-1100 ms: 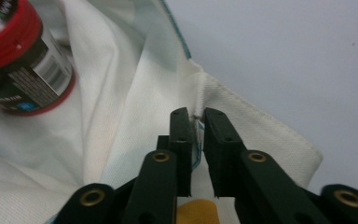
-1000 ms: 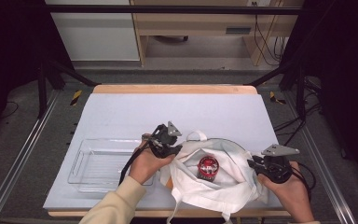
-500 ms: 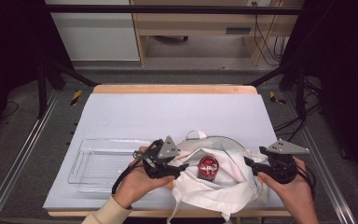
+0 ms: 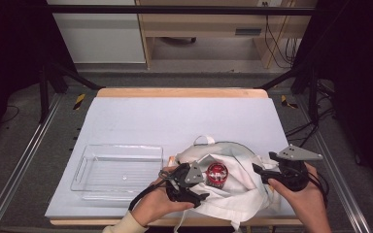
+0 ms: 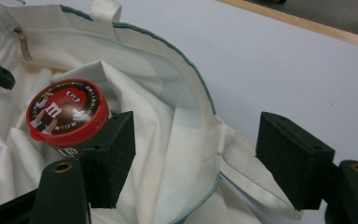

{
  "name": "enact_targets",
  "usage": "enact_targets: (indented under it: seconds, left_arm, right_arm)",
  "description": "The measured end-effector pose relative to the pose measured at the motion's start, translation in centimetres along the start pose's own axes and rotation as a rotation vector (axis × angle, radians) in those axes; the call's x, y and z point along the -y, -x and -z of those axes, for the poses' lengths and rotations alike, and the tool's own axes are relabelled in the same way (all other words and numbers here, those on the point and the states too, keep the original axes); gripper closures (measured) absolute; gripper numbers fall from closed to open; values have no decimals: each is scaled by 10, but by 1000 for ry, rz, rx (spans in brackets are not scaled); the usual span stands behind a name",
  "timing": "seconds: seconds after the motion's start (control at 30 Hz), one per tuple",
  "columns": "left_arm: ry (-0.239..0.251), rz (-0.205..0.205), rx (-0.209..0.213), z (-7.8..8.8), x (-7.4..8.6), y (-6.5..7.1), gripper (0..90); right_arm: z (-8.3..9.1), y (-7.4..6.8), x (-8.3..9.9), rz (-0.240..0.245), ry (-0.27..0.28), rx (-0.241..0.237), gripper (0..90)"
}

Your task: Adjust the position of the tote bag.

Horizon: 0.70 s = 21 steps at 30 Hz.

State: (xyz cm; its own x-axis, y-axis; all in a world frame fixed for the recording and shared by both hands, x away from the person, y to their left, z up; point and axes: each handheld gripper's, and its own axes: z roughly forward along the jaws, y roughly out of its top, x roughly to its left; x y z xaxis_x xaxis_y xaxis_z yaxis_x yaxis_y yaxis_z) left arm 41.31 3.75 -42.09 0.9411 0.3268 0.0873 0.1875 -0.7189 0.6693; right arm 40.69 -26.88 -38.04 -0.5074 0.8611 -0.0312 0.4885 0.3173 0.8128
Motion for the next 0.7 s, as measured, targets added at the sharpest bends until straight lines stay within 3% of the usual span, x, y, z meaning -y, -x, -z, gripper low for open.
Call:
enact_targets:
  seconds: [0.13, 0.37, 0.47, 0.63, 0.7]
  left_arm:
    - [-29, -12, 0, -6, 5, 5, 306]
    - [-31, -17, -19, -8, 17, 13, 398]
    - [-21, -3, -38, -10, 26, 18, 432]
    - [-28, -17, -70, -10, 30, 23, 506]
    - [-40, -30, -87, -8, 30, 25, 539]
  right_arm:
    - [1, -1, -1, 8, 0, -7, 296]
    - [1, -4, -8, 27, -6, -13, 297]
    - [-5, -4, -17, 56, -19, -12, 270]
    - [-17, -4, -24, 72, -50, -7, 254]
    - [-30, -2, -26, 82, -81, -6, 246]
